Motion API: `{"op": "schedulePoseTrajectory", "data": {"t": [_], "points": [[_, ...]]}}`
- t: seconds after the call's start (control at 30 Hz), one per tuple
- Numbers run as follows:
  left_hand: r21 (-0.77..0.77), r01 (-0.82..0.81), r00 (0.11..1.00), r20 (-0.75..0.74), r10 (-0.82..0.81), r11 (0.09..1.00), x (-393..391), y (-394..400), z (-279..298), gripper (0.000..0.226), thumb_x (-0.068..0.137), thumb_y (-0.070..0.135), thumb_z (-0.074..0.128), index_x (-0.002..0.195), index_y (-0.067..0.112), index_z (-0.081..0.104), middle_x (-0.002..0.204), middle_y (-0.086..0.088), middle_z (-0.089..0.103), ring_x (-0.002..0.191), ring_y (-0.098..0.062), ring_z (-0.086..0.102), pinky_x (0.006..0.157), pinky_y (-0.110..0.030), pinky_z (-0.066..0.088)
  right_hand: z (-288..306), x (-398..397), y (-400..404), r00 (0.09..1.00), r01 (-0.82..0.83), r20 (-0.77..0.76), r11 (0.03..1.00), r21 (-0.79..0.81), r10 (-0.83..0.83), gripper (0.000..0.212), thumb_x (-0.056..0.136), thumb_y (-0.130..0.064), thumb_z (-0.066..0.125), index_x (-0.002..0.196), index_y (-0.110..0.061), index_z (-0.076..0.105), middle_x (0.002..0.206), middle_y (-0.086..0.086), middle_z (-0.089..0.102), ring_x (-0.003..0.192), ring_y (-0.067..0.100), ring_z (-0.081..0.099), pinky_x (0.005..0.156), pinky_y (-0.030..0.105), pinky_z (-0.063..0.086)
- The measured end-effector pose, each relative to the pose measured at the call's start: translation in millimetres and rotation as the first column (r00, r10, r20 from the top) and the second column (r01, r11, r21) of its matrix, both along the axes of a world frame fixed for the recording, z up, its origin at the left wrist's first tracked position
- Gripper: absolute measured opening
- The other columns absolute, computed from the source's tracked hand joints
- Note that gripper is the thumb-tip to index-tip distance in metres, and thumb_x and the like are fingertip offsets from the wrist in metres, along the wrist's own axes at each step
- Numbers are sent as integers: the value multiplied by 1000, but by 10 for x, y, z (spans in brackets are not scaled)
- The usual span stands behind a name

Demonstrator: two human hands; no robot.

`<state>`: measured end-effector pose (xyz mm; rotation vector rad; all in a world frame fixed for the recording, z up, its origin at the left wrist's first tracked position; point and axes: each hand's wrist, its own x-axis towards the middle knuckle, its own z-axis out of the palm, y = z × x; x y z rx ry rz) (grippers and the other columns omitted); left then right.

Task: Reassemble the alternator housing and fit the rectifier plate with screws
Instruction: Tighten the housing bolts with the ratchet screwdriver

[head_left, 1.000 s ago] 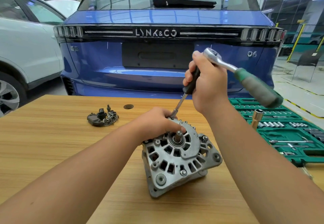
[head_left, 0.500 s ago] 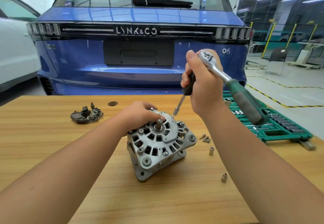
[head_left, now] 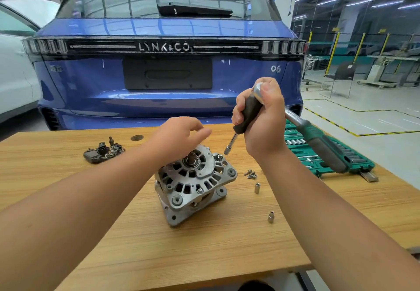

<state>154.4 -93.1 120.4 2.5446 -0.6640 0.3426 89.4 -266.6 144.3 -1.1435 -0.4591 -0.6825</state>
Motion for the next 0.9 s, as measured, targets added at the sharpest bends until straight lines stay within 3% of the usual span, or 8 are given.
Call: {"op": "schedulePoseTrajectory", "data": {"t": [0.1, 0.23, 0.33, 0.53, 0.63, 0.73, 0.83, 0.9], "points": [[-166, 73, 995, -53, -83, 983, -62, -179, 88, 33, 100, 54, 51, 114, 30, 68, 101, 17, 68, 95, -1, 63, 77, -25, 51, -22, 32, -8, 1000, -10, 12, 999, 31, 9, 10, 89, -25, 39, 80, -23, 42, 63, 5, 50, 52, 23, 39, 53, 33, 32], [38, 161, 967, -207, -150, 986, -23, -295, 31, 41, 93, 44, 67, 129, 27, 64, 123, 13, 65, 114, -8, 61, 95, -30, 48, -68, 76, 10, 999, -38, 3, 998, 53, 38, 11, 83, -29, 44, 74, -33, 50, 63, 5, 50, 51, 22, 39, 55, 33, 32], [71, 191, 950, -263, -166, 979, 30, -312, -78, 32, 96, 47, 63, 123, 30, 66, 118, 11, 67, 108, -8, 62, 90, -29, 48, -77, 108, -5, 998, -61, 11, 997, 50, 61, 7, 77, -36, 48, 71, -37, 52, 63, 4, 51, 50, 22, 41, 54, 33, 33], [185, 218, 959, -222, -175, 958, 113, -322, -89, 22, 99, 59, 48, 97, 44, 64, 91, 17, 63, 87, -2, 56, 68, -29, 41, -49, 151, -27, 992, -128, -14, 991, 28, 128, 13, 84, -25, 41, 76, -28, 51, 66, 5, 54, 52, 23, 42, 55, 34, 34], [181, 234, 955, -226, -191, 955, 118, -317, -106, 31, 100, 61, 45, 88, 40, 64, 84, 8, 64, 82, -10, 58, 67, -33, 42, -13, 154, -18, 987, -161, 0, 987, 30, 161, 7, 86, -20, 41, 82, -15, 44, 73, 6, 57, 56, 25, 47, 56, 35, 37], [223, 249, 957, -207, -204, 943, 91, -338, -135, 46, 102, 62, 39, 91, 27, 67, 84, -3, 66, 82, -20, 61, 72, -41, 48, -6, 162, -12, 980, -198, 25, 980, 7, 198, 16, 87, -17, 42, 77, -18, 54, 78, 8, 60, 62, 27, 53, 58, 35, 44], [252, 248, 961, -189, -204, 935, 100, -343, -137, 52, 102, 63, 36, 97, 23, 68, 87, -2, 68, 85, -20, 61, 79, -42, 51, 5, 179, -45, 974, -224, 19, 974, -38, 225, 26, 91, -18, 43, 74, -21, 62, 82, 12, 64, 67, 29, 57, 62, 38, 50], [262, 250, 961, -188, -204, 932, 108, -340, -136, 51, 102, 63, 36, 93, 23, 68, 81, 0, 66, 79, -17, 60, 74, -39, 50, 18, 195, -64, 972, -236, -4, 971, -40, 236, 23, 94, -19, 43, 82, -11, 61, 87, 16, 67, 70, 30, 61, 66, 41, 54]]}}
